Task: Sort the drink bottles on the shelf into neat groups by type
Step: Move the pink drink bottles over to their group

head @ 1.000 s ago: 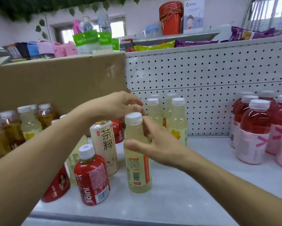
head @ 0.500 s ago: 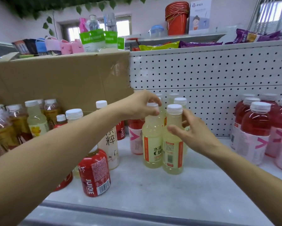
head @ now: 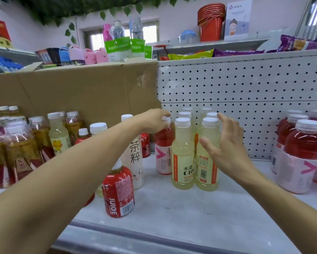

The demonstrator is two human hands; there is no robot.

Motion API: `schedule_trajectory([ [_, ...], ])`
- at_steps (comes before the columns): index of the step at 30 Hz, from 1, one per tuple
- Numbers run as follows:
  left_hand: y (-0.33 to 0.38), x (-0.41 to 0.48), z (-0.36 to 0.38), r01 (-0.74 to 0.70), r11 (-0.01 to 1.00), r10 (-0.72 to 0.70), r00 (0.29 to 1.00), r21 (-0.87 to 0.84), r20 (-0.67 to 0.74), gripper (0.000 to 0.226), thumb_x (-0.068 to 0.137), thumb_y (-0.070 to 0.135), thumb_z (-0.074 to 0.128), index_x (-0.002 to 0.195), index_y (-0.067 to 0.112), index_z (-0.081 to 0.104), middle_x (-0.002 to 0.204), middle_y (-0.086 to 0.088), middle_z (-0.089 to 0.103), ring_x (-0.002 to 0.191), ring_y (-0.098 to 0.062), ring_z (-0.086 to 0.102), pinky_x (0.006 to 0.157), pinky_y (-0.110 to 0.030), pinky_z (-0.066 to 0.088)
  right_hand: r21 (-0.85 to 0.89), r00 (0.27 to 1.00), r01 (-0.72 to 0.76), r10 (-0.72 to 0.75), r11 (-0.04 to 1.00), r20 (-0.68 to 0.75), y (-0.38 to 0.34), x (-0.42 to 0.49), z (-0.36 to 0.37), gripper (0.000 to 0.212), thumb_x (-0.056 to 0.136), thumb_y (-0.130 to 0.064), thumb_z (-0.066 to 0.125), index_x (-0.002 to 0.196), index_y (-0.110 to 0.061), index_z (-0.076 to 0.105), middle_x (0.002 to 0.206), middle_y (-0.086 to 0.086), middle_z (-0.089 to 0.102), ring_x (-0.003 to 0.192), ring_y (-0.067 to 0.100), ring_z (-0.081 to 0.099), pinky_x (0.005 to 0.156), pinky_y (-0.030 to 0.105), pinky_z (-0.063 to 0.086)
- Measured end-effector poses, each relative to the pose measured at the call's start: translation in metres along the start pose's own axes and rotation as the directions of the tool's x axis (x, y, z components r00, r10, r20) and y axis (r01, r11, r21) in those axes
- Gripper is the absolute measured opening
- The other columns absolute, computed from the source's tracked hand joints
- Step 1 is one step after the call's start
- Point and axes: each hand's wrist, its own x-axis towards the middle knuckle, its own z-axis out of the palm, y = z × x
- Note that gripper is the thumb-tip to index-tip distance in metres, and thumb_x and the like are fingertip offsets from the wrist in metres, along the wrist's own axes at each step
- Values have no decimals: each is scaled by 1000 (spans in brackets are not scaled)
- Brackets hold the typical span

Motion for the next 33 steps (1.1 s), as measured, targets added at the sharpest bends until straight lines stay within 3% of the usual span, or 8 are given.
schedule_trajectory([
  [4, 3, 3, 3, -13, 999, 15, 999, 38, -49, 44, 98, 31, 59, 139, 19, 51, 139, -8, 55, 113, -24, 53, 87, -32, 41, -21, 995, 93, -93, 995, -35, -5, -4, -4, 74, 88, -31, 67, 149, -15, 27, 146, 5, 30, 132, 21, 26, 110, 35, 26],
  [9, 4, -22, -2, -6, 977, 27, 995, 214, -94, 41, 98, 35, 58, 134, 16, 55, 134, -8, 56, 119, -28, 52, 87, -34, 39, 123, 989, 138, -131, 983, -63, -6, -17, -6, 58, 90, -24, 65, 141, -15, 39, 137, 1, 41, 124, 14, 31, 102, 25, 28],
  [14, 18, -66, -4, 7, 979, 24, 989, 204, -147, 37, 98, 40, 56, 125, 14, 62, 125, -7, 62, 112, -27, 56, 85, -34, 42, 234, 964, 233, -193, 944, -184, -18, -35, 1, 40, 88, -23, 60, 126, -14, 53, 120, -9, 50, 112, 14, 44, 94, 34, 43],
  [17, 31, -89, -4, -18, 984, 47, 986, 176, -162, 36, 97, 42, 56, 120, 15, 65, 123, -5, 64, 113, -25, 56, 88, -35, 43, 355, 974, 225, -211, 907, -77, -27, -43, 3, 40, 88, -27, 66, 124, -17, 52, 112, -6, 56, 104, 13, 53, 85, 28, 46],
  [22, 65, -108, 4, -122, 986, 138, 978, 110, -158, 41, 94, 49, 56, 130, 29, 59, 130, -2, 60, 113, -23, 57, 90, -35, 47, 490, 925, 8, -193, 872, 327, -30, -58, 2, 74, 76, -46, 77, 137, -34, 36, 119, -15, 59, 106, -3, 57, 89, 19, 48],
  [26, 93, -103, 27, -240, 971, 231, 946, -11, -226, 41, 93, 50, 58, 130, 31, 59, 108, 12, 61, 87, -3, 58, 80, -28, 43, 539, 949, -108, -75, 835, 307, -11, -69, -20, 60, 78, -21, 78, 124, -29, 41, 102, -5, 68, 86, 4, 67, 71, 20, 55],
  [29, 99, -92, 54, -278, 918, 156, 909, -283, -386, 49, 92, 50, 60, 135, 29, 55, 116, 10, 54, 112, -7, 53, 94, -25, 41, 481, 969, -100, -24, 871, 246, 8, -72, -43, 59, 78, -22, 79, 122, -28, 42, 98, -10, 68, 82, -2, 66, 67, 14, 51],
  [33, 83, -77, 98, -176, 950, -29, 773, -259, -633, 72, 89, 39, 68, 150, 21, 34, 146, -4, 32, 137, -18, 27, 111, -25, 18, 403, 984, -143, 88, 904, 153, 41, -75, -77, 62, 76, -20, 82, 122, -28, 40, 95, -15, 65, 74, -11, 63, 59, 7, 46],
])
